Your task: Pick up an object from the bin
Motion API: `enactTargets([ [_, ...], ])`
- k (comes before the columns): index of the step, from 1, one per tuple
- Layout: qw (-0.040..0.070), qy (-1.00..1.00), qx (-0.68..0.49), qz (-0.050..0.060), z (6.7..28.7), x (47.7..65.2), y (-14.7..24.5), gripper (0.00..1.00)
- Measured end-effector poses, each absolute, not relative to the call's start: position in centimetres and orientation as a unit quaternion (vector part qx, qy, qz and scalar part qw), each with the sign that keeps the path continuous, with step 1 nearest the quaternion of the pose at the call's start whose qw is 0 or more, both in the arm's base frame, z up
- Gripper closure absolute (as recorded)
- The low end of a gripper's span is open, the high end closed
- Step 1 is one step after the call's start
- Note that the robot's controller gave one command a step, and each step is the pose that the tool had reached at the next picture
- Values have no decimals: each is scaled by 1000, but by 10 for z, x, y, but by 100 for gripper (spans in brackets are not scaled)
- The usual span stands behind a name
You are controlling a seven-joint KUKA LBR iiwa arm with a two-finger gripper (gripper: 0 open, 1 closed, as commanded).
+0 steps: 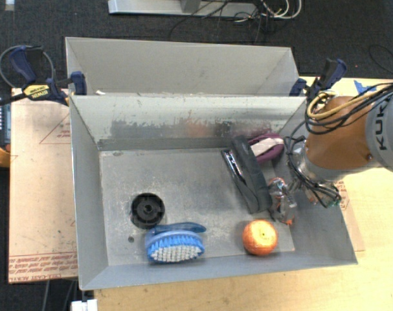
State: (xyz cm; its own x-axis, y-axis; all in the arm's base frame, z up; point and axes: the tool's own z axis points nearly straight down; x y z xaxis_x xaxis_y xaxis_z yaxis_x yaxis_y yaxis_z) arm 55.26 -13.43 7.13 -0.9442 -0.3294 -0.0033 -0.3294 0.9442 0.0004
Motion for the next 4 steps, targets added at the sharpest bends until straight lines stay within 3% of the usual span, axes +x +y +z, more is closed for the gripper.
enactTargets([
  [3, 4, 987, -163, 2, 70, 561, -142, 100],
  [4, 4, 988, -153, 2, 79, 550, -153, 100],
])
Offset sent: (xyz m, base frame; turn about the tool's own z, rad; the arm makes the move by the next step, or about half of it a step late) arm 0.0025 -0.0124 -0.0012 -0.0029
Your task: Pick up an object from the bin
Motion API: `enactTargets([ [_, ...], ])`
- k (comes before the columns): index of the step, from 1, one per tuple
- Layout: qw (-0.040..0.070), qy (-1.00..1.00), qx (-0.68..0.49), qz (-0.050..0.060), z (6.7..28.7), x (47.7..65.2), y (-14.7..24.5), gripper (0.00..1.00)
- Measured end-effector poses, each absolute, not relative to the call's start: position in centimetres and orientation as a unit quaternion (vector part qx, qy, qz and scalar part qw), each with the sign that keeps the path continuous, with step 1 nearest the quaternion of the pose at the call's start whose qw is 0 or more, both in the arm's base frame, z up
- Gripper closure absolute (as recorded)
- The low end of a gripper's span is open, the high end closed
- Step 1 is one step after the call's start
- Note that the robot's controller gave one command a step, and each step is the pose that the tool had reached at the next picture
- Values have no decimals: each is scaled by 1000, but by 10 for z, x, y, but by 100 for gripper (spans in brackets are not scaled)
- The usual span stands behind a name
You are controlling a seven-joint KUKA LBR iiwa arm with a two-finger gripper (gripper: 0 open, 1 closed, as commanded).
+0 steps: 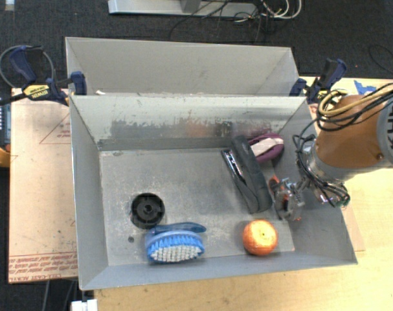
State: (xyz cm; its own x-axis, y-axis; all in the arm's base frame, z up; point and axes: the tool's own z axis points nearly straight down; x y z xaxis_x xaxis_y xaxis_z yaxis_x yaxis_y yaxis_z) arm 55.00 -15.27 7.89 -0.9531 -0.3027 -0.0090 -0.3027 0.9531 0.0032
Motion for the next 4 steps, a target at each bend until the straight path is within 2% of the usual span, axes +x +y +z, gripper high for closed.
enactTargets([
  [1, 6, 989, -149, 4, 71, 556, -152, 100],
  [2, 6, 989, -149, 3, 85, 557, -154, 100],
  [3, 7, 991, -137, 4, 71, 579, -146, 100],
  [4, 7, 990, -142, 4, 74, 577, -147, 100],
])
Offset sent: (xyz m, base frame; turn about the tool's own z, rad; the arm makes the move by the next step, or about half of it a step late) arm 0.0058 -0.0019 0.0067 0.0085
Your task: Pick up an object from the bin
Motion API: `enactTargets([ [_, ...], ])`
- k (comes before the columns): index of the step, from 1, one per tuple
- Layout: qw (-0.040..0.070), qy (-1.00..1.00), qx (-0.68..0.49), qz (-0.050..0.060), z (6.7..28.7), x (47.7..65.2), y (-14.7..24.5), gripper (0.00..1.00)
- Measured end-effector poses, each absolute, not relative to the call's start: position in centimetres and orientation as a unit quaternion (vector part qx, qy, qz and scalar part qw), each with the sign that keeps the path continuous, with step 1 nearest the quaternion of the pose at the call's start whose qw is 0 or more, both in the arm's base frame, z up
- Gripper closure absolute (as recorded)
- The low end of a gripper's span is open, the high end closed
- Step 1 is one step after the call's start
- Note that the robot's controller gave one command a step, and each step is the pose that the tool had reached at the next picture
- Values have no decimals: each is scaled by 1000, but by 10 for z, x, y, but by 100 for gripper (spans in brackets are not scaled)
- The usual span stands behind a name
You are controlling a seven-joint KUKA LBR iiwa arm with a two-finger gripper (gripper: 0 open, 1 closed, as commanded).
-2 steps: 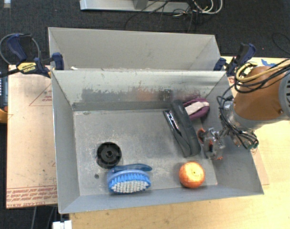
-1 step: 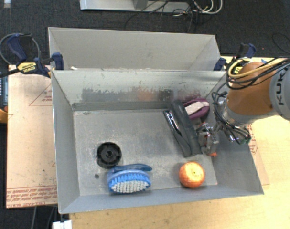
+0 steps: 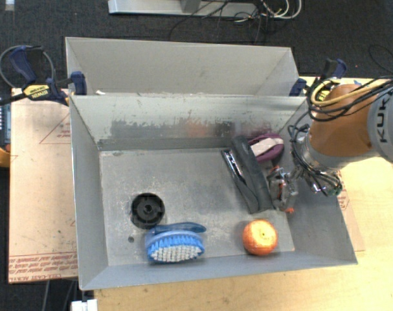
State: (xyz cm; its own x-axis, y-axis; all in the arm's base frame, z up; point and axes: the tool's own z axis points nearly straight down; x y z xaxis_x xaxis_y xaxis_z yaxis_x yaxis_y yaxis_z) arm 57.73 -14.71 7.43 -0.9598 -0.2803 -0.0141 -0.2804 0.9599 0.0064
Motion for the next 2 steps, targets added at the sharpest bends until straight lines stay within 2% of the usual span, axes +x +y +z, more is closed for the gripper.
enactTargets([
  [1, 8, 992, -127, 4, 73, 589, -118, 100],
  [2, 8, 993, -121, 4, 73, 606, -122, 100],
])
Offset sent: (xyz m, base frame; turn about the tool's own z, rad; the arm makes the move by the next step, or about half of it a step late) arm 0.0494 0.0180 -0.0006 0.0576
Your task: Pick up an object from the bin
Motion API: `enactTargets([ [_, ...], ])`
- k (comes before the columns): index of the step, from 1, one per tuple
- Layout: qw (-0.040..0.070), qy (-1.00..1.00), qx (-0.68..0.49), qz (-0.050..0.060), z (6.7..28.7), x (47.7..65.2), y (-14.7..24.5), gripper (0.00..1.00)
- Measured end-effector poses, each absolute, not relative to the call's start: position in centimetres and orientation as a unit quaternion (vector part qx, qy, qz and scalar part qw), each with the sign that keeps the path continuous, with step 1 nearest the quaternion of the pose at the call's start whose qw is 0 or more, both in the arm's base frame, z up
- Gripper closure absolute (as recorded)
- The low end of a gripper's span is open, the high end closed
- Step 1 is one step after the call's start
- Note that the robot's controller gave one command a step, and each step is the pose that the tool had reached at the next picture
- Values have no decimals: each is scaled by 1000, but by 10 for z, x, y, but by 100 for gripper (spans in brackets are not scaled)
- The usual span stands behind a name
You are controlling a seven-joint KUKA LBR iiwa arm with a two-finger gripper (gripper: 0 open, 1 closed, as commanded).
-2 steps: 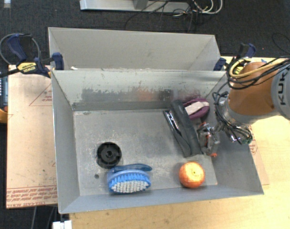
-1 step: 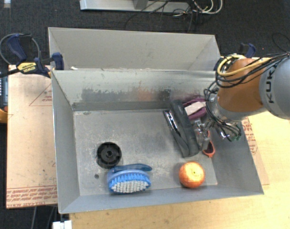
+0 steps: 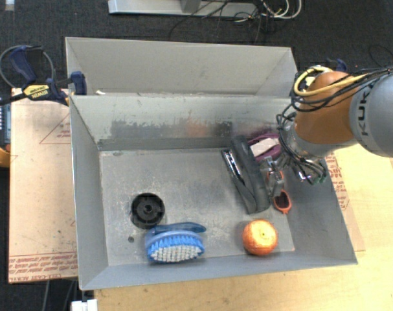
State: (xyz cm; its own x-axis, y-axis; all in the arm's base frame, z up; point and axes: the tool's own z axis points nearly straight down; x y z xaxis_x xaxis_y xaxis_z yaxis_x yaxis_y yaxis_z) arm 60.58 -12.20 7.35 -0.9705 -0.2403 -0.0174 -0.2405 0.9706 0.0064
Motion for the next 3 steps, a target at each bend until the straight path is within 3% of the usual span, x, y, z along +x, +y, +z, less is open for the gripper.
enactTargets([
  [2, 11, 996, -94, 4, 71, 611, -115, 100],
  [3, 16, 961, -278, 0, 166, 598, -132, 100],
])
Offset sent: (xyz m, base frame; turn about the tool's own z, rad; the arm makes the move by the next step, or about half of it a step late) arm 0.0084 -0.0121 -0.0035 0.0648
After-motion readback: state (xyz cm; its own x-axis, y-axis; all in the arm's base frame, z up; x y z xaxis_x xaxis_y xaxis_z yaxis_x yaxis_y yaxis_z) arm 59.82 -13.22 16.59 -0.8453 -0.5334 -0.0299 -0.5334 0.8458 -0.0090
